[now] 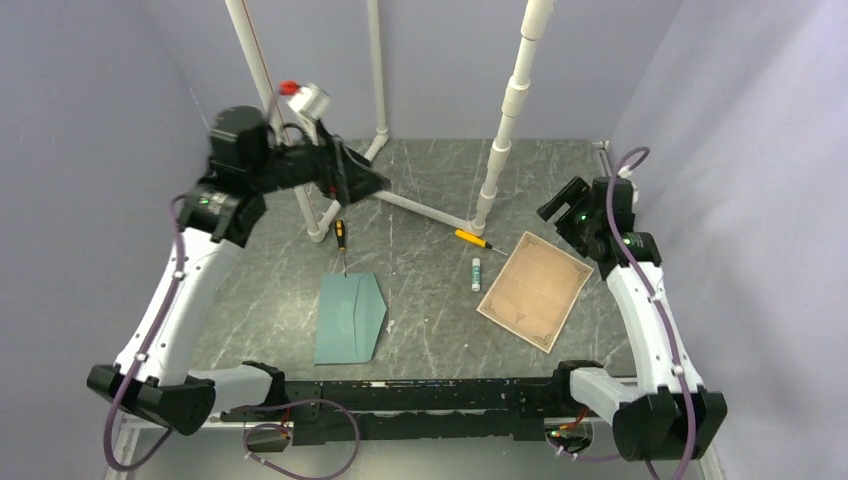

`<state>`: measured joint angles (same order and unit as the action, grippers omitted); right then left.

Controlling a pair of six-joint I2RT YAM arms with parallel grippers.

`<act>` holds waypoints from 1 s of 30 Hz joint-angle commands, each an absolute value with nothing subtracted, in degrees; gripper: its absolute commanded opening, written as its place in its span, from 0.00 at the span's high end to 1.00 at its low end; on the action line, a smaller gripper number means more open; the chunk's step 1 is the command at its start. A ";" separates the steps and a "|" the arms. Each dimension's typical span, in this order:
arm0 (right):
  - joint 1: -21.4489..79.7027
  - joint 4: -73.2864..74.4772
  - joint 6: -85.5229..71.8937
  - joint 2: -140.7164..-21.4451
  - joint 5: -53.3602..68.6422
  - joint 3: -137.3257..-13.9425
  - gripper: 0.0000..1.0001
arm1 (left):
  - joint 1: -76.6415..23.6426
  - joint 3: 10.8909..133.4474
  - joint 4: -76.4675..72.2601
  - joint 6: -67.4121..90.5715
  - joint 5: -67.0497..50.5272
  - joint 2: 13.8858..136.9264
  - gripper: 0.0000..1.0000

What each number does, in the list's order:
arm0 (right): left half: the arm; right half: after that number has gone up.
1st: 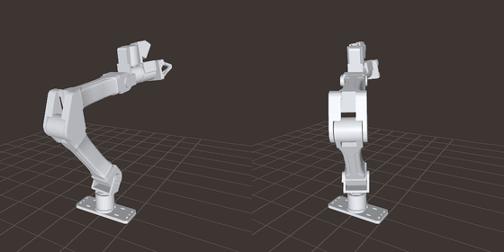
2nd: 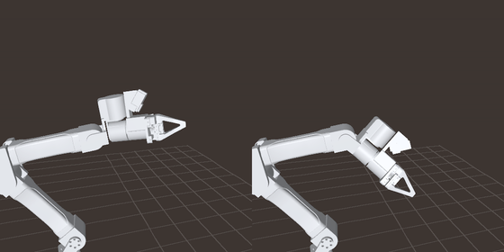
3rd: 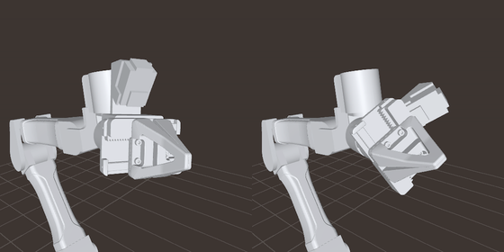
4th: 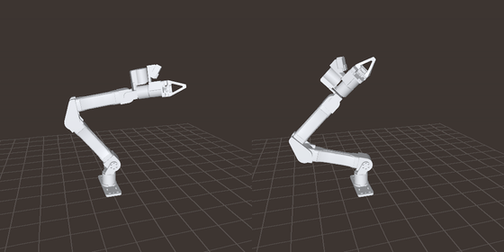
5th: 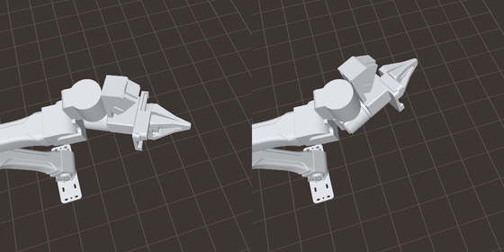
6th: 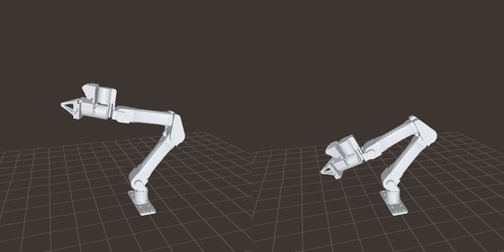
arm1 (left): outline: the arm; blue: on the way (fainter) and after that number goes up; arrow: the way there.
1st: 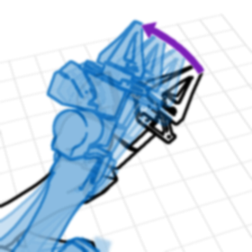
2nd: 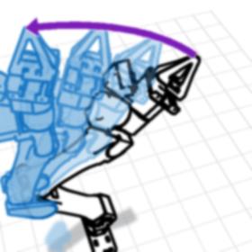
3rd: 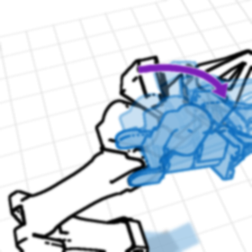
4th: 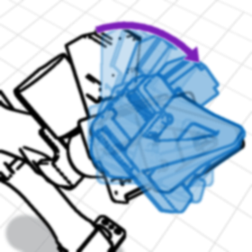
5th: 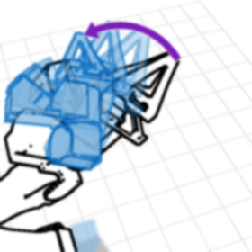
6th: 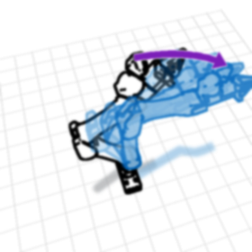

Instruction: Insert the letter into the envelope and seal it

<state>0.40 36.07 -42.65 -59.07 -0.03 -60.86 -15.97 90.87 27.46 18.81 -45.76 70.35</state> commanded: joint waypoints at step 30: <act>-4.22 39.24 23.49 -99.04 18.19 -68.68 0.22 | -35.49 93.52 32.14 8.92 -38.37 94.90 0.08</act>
<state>-3.95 32.38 11.05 -97.32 9.54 -65.06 -35.46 91.22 30.37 11.66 -37.34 95.29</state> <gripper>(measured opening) 0.807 0.916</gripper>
